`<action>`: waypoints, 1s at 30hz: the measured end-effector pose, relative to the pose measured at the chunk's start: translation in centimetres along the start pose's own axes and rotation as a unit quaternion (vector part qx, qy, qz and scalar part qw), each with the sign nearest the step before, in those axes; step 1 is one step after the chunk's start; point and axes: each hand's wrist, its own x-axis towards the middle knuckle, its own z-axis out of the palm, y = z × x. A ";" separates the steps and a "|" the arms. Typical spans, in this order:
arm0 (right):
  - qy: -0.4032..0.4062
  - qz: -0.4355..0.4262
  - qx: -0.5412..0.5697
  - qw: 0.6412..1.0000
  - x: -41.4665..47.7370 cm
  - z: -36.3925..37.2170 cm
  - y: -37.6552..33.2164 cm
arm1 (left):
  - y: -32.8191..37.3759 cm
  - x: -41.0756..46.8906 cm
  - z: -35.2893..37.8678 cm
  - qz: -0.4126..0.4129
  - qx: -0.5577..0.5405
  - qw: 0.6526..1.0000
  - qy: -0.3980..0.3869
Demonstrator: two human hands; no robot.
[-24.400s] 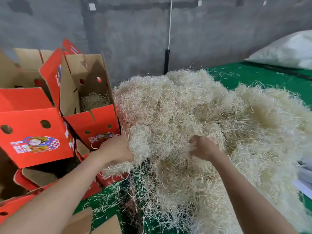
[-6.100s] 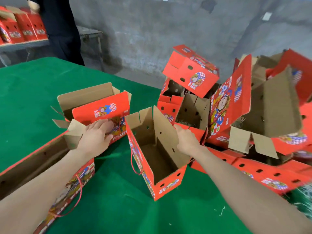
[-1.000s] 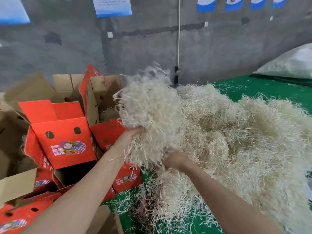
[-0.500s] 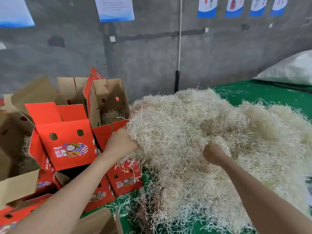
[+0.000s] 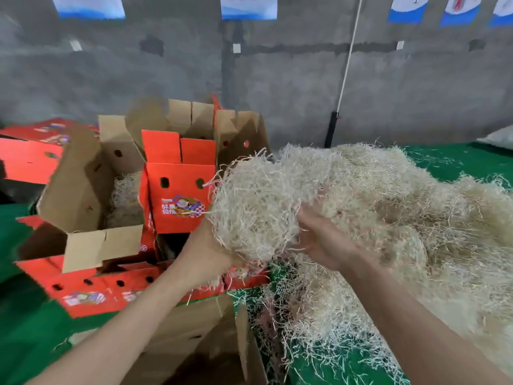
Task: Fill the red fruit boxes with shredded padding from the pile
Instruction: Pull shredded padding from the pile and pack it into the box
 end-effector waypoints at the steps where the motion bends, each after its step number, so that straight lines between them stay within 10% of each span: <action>1: 0.016 0.015 0.000 1.000 -0.1 1.7 0.5 | -0.7 -1.5 -1.1 0.013 0.006 0.999 -0.039; 4: 0.071 0.061 -0.122 0.988 0.3 5.3 2.9 | -3.3 -5.8 -4.2 -0.007 -0.097 0.990 -0.100; 8: 0.010 0.069 -0.165 0.984 0.5 9.5 6.9 | -6.9 -8.1 -7.6 -0.201 -0.379 0.903 0.013; 18: 0.025 0.085 -0.290 0.953 -0.1 11.5 11.0 | -14.1 -12.9 -12.2 -0.205 -0.160 0.962 0.085; 25: 0.061 0.089 -0.268 0.957 0.1 14.2 12.9 | -12.8 -13.0 -11.0 -0.270 -0.173 0.936 -0.144; 30: -0.006 0.112 -0.185 0.976 0.4 15.5 13.7 | -12.5 -11.3 -8.3 -0.268 -0.177 0.946 0.030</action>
